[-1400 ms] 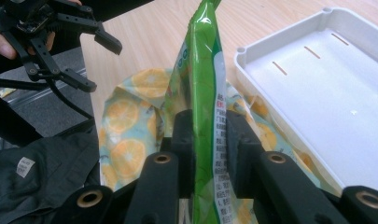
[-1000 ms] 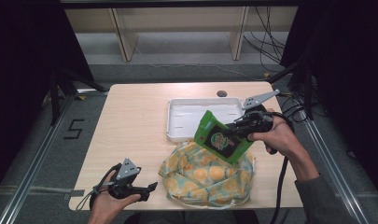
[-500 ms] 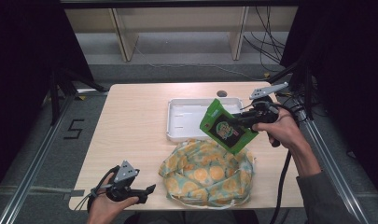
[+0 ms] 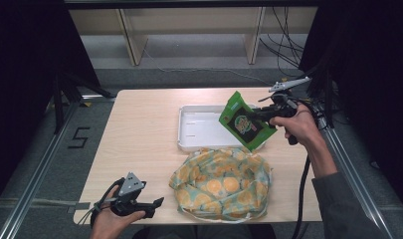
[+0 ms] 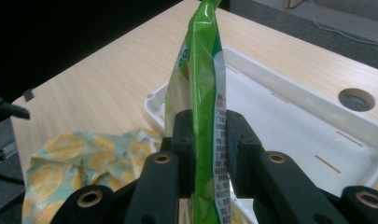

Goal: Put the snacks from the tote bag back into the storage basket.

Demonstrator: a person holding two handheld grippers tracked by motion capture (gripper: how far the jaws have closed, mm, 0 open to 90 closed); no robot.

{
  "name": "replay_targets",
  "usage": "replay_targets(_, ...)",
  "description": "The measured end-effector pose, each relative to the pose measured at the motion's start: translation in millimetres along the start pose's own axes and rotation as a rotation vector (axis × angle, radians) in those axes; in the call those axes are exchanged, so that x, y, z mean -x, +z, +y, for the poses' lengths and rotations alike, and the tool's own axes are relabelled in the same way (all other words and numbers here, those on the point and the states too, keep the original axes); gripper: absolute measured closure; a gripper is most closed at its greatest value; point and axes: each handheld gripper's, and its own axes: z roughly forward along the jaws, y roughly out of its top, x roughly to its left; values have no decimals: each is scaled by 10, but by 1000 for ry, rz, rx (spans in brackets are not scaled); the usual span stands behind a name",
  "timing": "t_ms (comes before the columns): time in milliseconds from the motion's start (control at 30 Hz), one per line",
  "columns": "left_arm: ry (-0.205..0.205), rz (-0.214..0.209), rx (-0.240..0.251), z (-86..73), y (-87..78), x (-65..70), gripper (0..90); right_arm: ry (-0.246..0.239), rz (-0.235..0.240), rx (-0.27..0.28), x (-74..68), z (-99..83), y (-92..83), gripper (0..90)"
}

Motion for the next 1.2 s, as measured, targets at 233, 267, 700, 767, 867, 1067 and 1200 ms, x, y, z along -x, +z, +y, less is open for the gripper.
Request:
replay_targets(233, 6, 3, -3, -10, 14, 13, 204, 18, -59, 0, 142, 80, 116, 764)
replay_targets(267, 44, 5, -34, -5, -3, -11, 204, 40, -76, -5, 178, 86, 165, 764)
replay_targets(700, 6, 0, -4, -19, 13, 16, 203, 151, -162, -8, 476, 107, 467, 763)
replay_targets(767, 6, 0, -6, -20, 12, 16, 203, 158, -160, -9, 504, 105, 490, 763)
replay_targets(867, 25, 1, -13, -15, 14, 6, 203, 184, -186, -12, 578, 105, 565, 763)
replay_targets(1067, 54, 6, -10, -10, 17, -10, 203, 230, -226, 11, 721, 97, 699, 764)
replay_targets(1200, 9, -4, -7, -17, 9, 23, 203, 264, -256, 40, 788, 69, 785, 763)
